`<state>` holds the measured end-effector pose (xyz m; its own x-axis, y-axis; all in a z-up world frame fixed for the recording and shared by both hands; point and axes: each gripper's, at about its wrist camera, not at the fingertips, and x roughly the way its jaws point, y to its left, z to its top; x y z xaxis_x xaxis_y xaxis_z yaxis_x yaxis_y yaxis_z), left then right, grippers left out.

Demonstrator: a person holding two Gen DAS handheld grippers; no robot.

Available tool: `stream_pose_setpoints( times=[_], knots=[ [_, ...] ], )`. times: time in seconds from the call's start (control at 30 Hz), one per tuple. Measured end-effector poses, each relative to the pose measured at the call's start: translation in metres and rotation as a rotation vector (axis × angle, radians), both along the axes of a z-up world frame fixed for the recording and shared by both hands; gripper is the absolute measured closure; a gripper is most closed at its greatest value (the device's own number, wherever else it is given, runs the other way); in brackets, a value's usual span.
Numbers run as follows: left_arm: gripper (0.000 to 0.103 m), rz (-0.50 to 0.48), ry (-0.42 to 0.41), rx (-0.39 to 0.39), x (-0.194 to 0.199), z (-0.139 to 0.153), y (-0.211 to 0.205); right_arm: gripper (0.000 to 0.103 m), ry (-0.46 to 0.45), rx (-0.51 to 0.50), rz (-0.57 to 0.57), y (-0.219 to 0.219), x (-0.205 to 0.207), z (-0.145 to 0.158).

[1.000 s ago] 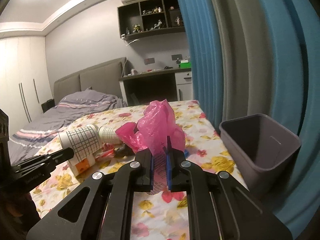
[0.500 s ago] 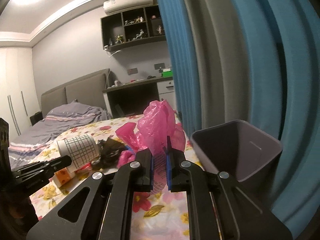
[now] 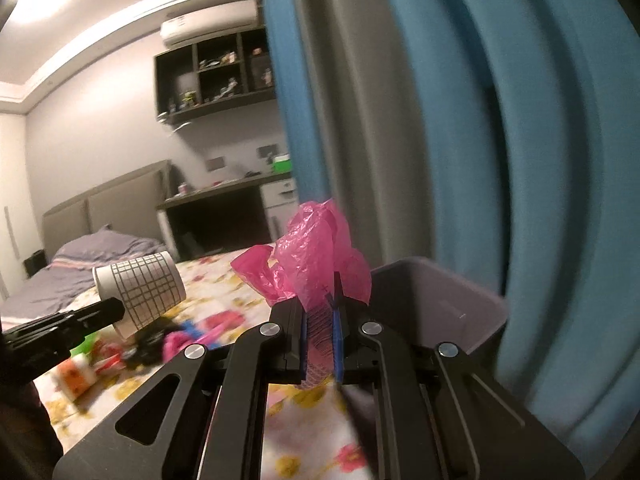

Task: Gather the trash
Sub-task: 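Carry the paper cup and pink bag over the grey bin with both tools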

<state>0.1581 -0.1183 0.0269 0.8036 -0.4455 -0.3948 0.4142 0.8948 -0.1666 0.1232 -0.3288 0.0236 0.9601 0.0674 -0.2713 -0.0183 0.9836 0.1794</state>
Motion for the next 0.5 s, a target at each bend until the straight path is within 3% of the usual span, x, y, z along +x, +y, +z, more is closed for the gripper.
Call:
stream_pose_setpoints(
  times=[0.3, 0.5],
  knots=[
    [0.101, -0.166, 0.025, -0.023, 0.058, -0.021, -0.083, 0.092, 0.006, -0.034, -0.111, -0.029, 0.031, -0.011],
    [0.101, -0.208, 0.082, 0.001, 0.083, -0.048, -0.112, 0.092, 0.028, -0.039, -0.147, -0.041, 0.04, -0.021]
  ],
)
